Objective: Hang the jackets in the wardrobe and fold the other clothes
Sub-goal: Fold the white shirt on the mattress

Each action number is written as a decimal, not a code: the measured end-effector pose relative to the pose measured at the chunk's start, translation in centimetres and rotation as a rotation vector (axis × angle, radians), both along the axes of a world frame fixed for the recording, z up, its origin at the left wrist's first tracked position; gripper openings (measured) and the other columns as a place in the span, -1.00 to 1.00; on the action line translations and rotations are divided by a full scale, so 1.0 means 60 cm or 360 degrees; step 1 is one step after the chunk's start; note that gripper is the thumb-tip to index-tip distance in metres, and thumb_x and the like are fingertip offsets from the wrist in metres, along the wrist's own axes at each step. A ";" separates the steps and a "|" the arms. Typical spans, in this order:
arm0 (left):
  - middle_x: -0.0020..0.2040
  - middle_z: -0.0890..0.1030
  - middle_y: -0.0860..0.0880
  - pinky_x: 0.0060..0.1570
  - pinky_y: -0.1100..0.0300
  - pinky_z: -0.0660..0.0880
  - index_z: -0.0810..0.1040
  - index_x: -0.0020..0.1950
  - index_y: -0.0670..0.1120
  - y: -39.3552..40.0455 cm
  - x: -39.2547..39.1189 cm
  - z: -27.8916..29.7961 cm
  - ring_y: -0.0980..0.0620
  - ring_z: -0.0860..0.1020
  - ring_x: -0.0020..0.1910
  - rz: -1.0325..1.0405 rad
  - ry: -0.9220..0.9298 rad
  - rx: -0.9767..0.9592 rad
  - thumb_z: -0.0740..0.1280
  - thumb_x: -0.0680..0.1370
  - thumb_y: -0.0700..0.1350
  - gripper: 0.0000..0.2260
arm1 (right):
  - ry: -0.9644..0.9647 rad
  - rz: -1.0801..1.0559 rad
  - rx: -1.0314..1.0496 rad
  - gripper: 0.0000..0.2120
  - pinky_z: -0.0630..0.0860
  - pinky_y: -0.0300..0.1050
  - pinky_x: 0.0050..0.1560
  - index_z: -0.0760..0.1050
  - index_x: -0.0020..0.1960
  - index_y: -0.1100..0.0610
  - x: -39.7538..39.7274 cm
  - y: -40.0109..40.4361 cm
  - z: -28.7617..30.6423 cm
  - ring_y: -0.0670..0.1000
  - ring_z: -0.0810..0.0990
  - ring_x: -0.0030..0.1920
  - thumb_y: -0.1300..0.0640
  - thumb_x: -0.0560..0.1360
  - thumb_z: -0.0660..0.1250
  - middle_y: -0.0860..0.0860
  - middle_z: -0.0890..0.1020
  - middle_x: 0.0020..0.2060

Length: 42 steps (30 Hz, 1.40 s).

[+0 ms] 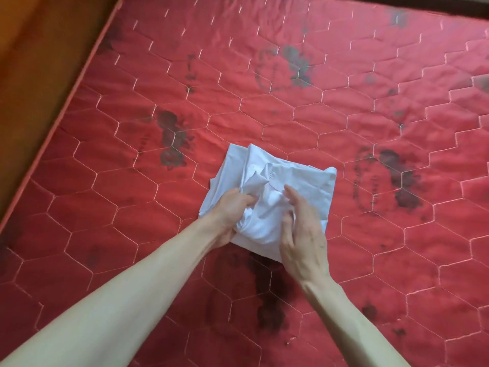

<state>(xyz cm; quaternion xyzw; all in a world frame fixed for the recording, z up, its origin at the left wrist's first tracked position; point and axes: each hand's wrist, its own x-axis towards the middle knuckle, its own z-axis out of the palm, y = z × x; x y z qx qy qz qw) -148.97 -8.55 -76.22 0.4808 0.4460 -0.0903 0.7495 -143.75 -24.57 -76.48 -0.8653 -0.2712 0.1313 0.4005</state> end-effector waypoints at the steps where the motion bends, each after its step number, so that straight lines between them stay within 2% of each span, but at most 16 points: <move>1: 0.15 0.70 -0.25 0.05 -0.02 0.63 0.64 0.26 -0.26 0.000 0.000 0.006 -0.18 0.70 0.07 -0.0013 -0.0069 -0.0013 0.27 0.61 -0.31 -0.74 | -0.0126 -0.0063 0.0021 -0.52 0.43 -0.01 0.35 0.36 0.55 0.06 0.007 -0.015 -0.016 -0.02 0.50 0.34 0.05 0.66 0.07 -0.07 0.53 0.40; 3: 0.17 0.70 -0.23 0.12 -0.03 0.63 0.65 0.24 -0.25 0.000 -0.001 0.028 -0.17 0.70 0.09 -0.0019 -0.0194 -0.0073 0.24 0.65 -0.29 -0.75 | -0.0266 -0.0193 -0.0053 -0.51 0.31 -0.01 0.50 0.34 0.57 0.11 0.021 -0.038 -0.043 0.01 0.39 0.49 0.02 0.68 0.08 0.00 0.43 0.52; 6: 0.15 0.72 -0.16 0.12 -0.02 0.63 0.67 0.23 -0.19 0.012 -0.009 0.041 -0.13 0.71 0.09 0.0007 -0.0281 -0.0142 0.23 0.66 -0.26 -0.75 | -0.0153 -0.0184 -0.0217 -0.43 0.09 -0.09 0.62 0.15 0.67 0.04 0.030 -0.051 -0.069 -0.02 0.11 0.65 -0.11 0.71 0.02 0.01 0.17 0.66; 10: 0.02 0.75 -0.15 -0.16 0.10 0.62 0.70 0.08 -0.17 0.045 -0.030 0.011 -0.09 0.72 -0.10 0.0298 -0.0020 0.0008 0.25 0.60 -0.22 -0.77 | -0.0167 0.0074 -0.0444 -0.37 0.01 0.03 0.66 -0.01 0.70 0.00 0.029 -0.043 -0.111 0.04 -0.07 0.69 -0.23 0.70 -0.06 0.03 -0.02 0.70; 12: -0.19 0.72 -0.02 -0.26 0.16 0.57 0.67 -0.13 -0.07 0.062 -0.045 -0.013 -0.02 0.68 -0.24 0.0416 0.0153 0.0171 0.26 0.60 -0.05 -0.77 | -0.0209 0.0201 -0.0601 -0.34 -0.04 0.05 0.66 -0.09 0.71 -0.05 0.026 -0.034 -0.127 0.03 -0.15 0.68 -0.28 0.69 -0.10 0.00 -0.08 0.70; 15: -0.07 0.68 0.05 -0.13 0.09 0.55 0.65 0.04 -0.07 0.078 -0.056 -0.055 0.03 0.63 -0.14 0.0218 0.0258 0.0574 0.39 0.53 0.25 -0.61 | -0.0232 0.0303 -0.0794 -0.32 -0.12 0.09 0.66 -0.18 0.70 -0.10 0.019 -0.021 -0.137 -0.02 -0.26 0.67 -0.32 0.66 -0.17 -0.07 -0.16 0.69; 18: -0.20 0.50 -0.03 -0.27 0.04 0.32 0.46 -0.12 -0.19 0.079 -0.059 -0.093 -0.03 0.41 -0.24 -0.0017 0.0326 0.1180 0.44 0.56 -0.09 -0.77 | -0.0383 0.0280 -0.0902 -0.33 -0.12 0.14 0.66 -0.06 0.71 -0.04 0.012 -0.014 -0.141 0.05 -0.18 0.68 -0.30 0.67 -0.15 -0.02 -0.07 0.70; 21: -0.33 0.35 -0.01 -0.30 -0.03 0.19 0.30 -0.26 -0.11 0.071 -0.066 -0.105 -0.10 0.30 -0.28 0.0061 0.0389 0.1367 0.34 0.60 -0.16 -0.71 | -0.0469 0.0290 -0.0975 -0.33 -0.05 0.17 0.65 0.01 0.70 0.01 0.010 -0.020 -0.153 0.10 -0.12 0.69 -0.28 0.68 -0.13 0.02 -0.01 0.70; 24: -0.03 0.57 -0.08 -0.11 -0.05 0.39 0.51 0.04 -0.11 0.050 -0.076 -0.096 -0.18 0.51 -0.02 0.0061 0.0485 0.1853 0.27 0.64 -0.12 -0.92 | -0.0529 0.0265 -0.0981 -0.31 0.02 0.18 0.64 0.02 0.70 0.04 0.010 -0.022 -0.166 0.10 -0.10 0.69 -0.28 0.68 -0.04 0.05 0.00 0.69; 25: 0.11 0.56 -0.11 0.03 -0.05 0.41 0.52 0.18 -0.11 0.039 -0.077 -0.092 -0.16 0.49 0.09 0.0008 0.0399 0.2114 0.25 0.64 -0.15 -0.85 | -0.0544 0.0241 -0.0982 -0.30 0.01 0.18 0.65 0.02 0.70 0.06 0.009 -0.021 -0.169 0.10 -0.10 0.69 -0.28 0.68 -0.02 0.06 0.00 0.69; 27: 0.24 0.54 -0.15 0.22 -0.05 0.41 0.52 0.30 -0.16 0.015 -0.073 -0.092 -0.17 0.49 0.22 -0.0325 -0.0006 0.2505 0.24 0.62 -0.18 -0.73 | -0.0563 0.0192 -0.0984 -0.29 -0.01 0.17 0.65 0.00 0.70 0.07 0.004 -0.019 -0.174 0.10 -0.11 0.69 -0.27 0.68 -0.01 0.08 -0.02 0.69; 29: 0.38 0.54 -0.19 0.39 -0.10 0.39 0.54 0.39 -0.18 -0.004 -0.071 -0.118 -0.21 0.50 0.37 -0.0918 -0.0279 0.2686 0.20 0.63 -0.14 -0.65 | -0.0575 0.0151 -0.0965 -0.29 0.01 0.19 0.64 0.01 0.70 0.07 0.001 -0.017 -0.177 0.10 -0.10 0.69 -0.26 0.68 0.00 0.08 -0.01 0.69; 31: 0.54 0.42 -0.19 0.55 -0.12 0.23 0.45 0.53 -0.14 -0.013 -0.072 -0.148 -0.19 0.36 0.55 -0.1366 -0.0179 0.2684 0.11 0.67 -0.02 -0.54 | -0.0574 0.0106 -0.0941 -0.29 0.02 0.18 0.64 0.02 0.70 0.07 0.002 -0.017 -0.180 0.09 -0.08 0.69 -0.26 0.67 0.00 0.08 0.00 0.69; 35: 0.70 0.07 -0.10 0.62 -0.10 -0.10 0.13 0.69 0.00 0.009 -0.088 -0.179 -0.10 0.00 0.69 -0.1249 0.0203 0.2467 0.03 0.65 0.26 -0.35 | -0.0552 0.0094 -0.0946 -0.29 -0.03 0.17 0.65 0.00 0.70 0.07 0.003 -0.017 -0.182 0.07 -0.14 0.69 -0.27 0.68 -0.01 0.05 -0.03 0.70; 37: 0.72 -0.02 -0.08 0.62 -0.13 -0.12 0.06 0.71 0.03 0.016 -0.094 -0.184 -0.08 -0.11 0.69 -0.1218 0.0271 0.2414 0.02 0.63 0.33 -0.29 | -0.0587 0.0080 -0.0944 -0.29 -0.04 0.19 0.65 0.01 0.70 0.06 0.002 -0.016 -0.180 0.10 -0.14 0.69 -0.26 0.67 0.02 0.08 -0.03 0.69; 42: 0.70 -0.06 -0.20 0.63 -0.19 -0.05 0.08 0.71 0.00 0.015 -0.090 -0.184 -0.18 -0.13 0.69 -0.1188 0.0245 0.2436 0.03 0.62 0.33 -0.27 | -0.0580 -0.0227 -0.0790 -0.32 -0.12 0.15 0.65 -0.06 0.71 0.02 0.041 0.025 -0.164 0.09 -0.14 0.69 -0.22 0.69 0.01 0.09 -0.08 0.69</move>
